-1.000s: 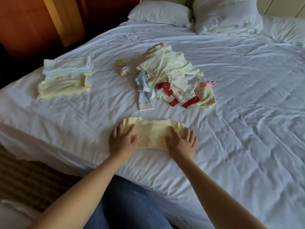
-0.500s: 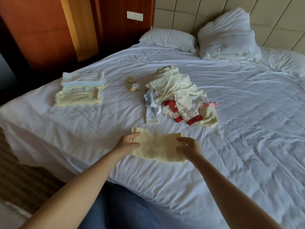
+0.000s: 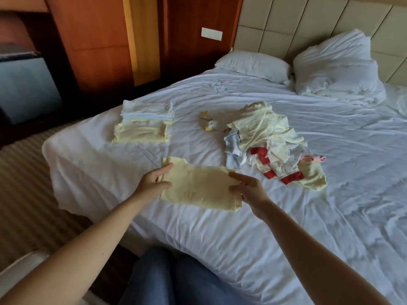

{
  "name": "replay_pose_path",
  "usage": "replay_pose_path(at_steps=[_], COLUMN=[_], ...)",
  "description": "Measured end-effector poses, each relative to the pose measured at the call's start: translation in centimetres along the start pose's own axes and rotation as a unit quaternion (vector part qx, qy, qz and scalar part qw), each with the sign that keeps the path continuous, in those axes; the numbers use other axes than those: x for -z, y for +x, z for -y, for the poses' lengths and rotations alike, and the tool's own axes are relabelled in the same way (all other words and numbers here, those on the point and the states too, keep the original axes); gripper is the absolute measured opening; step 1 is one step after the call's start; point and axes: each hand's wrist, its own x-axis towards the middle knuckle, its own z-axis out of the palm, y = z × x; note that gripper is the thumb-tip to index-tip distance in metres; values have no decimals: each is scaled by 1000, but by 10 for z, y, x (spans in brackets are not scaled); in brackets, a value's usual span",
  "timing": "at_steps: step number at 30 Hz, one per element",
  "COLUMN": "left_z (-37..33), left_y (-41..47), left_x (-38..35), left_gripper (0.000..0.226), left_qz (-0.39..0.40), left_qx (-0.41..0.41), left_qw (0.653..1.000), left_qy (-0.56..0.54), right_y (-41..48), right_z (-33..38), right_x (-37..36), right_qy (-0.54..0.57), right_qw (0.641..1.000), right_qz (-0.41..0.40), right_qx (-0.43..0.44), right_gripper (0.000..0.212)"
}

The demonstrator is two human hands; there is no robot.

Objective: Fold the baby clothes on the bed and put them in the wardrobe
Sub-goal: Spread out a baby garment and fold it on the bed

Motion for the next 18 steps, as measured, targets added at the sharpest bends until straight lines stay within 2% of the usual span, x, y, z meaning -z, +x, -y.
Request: replay_pose_path(at_steps=[9, 18], left_z=[-14, -9], left_y=[45, 147], left_x=[107, 175], left_gripper=[62, 63], left_qz=[-102, -178], left_qx=[-13, -11], left_qw=[994, 984], left_qy=[-36, -20], right_y=[66, 182], right_z=[68, 108], right_x=[-112, -196], right_qy=[41, 38], right_qw=[997, 994], right_qz=[34, 44], right_qx=[58, 88], right_gripper=[49, 55])
